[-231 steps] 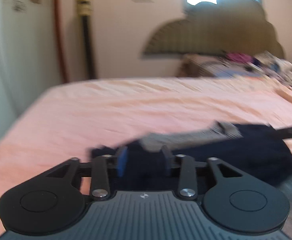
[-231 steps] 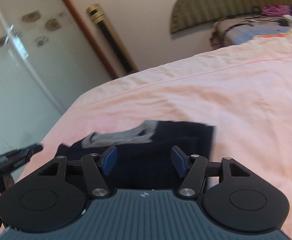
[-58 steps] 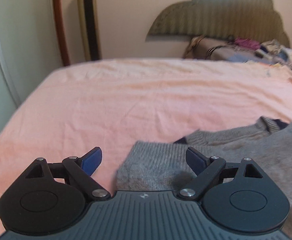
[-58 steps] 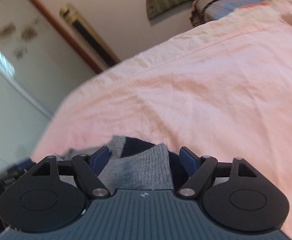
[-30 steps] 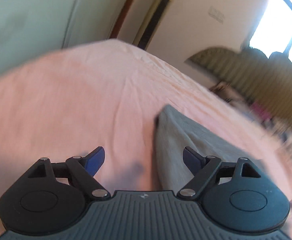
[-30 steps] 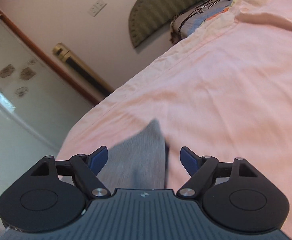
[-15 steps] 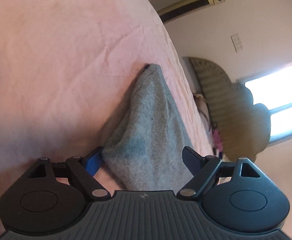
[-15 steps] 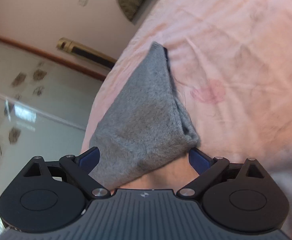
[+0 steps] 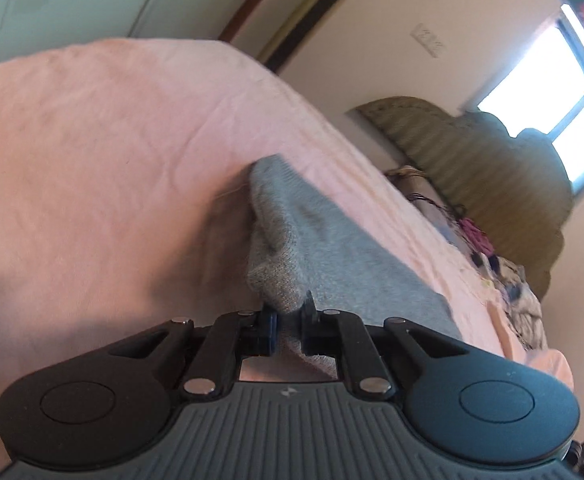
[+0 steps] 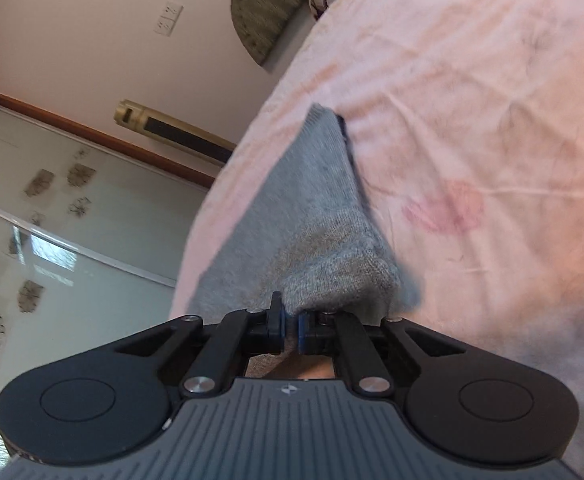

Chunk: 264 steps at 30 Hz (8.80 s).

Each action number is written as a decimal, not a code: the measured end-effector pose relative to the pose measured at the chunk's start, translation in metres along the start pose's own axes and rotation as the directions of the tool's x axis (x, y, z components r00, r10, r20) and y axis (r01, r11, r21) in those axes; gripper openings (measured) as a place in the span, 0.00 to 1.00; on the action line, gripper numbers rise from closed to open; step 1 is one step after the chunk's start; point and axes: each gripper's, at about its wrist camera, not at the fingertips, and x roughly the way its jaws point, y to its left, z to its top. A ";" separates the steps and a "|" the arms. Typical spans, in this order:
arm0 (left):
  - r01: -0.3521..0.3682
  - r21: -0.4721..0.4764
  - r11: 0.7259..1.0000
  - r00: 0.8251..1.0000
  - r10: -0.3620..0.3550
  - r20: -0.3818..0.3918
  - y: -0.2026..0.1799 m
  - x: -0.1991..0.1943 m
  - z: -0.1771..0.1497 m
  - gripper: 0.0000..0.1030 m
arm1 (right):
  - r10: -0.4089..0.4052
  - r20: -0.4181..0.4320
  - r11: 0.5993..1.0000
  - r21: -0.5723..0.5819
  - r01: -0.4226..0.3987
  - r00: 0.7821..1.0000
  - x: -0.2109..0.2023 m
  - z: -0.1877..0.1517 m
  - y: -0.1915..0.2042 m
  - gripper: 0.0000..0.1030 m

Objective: Fold small clothes

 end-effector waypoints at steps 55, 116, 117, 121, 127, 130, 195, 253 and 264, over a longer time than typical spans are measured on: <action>0.180 -0.429 0.885 0.983 -0.181 0.040 0.075 -0.040 -0.065 1.00 | -0.090 0.004 0.996 0.026 0.090 0.996 -0.041 -0.045 -0.011 0.94; -0.291 0.566 0.771 0.952 0.292 0.091 -0.058 0.142 -0.006 0.91 | -0.404 0.206 0.545 -0.729 0.415 0.891 0.130 -0.042 0.079 1.00; -0.292 0.567 0.770 0.952 0.293 0.091 -0.058 0.142 -0.006 0.91 | -0.413 0.210 0.538 -0.729 0.423 0.886 0.133 -0.041 0.080 1.00; -0.295 0.565 0.771 0.951 0.296 0.092 -0.062 0.122 -0.011 0.91 | -0.439 0.242 0.517 -0.720 0.463 0.865 0.125 -0.047 0.090 0.99; -0.194 0.598 0.778 0.978 0.201 0.056 -0.042 0.091 -0.041 0.95 | -0.387 0.209 0.562 -0.719 0.409 0.898 0.100 -0.058 0.069 1.00; -0.197 0.559 0.805 0.976 0.214 0.037 -0.040 0.090 -0.031 0.97 | -0.401 0.209 0.555 -0.719 0.418 0.892 0.104 -0.057 0.070 1.00; -0.275 0.693 0.666 0.961 0.216 0.173 -0.065 -0.013 -0.141 0.11 | -0.321 -0.597 0.799 -0.587 -0.128 0.736 0.256 -0.114 0.214 0.86; 0.391 0.651 0.650 0.920 -0.272 -0.281 -0.131 0.053 -0.102 0.76 | 0.082 -0.225 0.934 -0.323 -0.154 0.971 0.029 0.034 0.062 0.78; 0.310 0.696 0.648 0.950 -0.246 -0.194 -0.097 0.004 -0.107 0.77 | -0.056 -0.192 0.961 -0.276 0.001 0.980 -0.015 0.012 0.030 0.89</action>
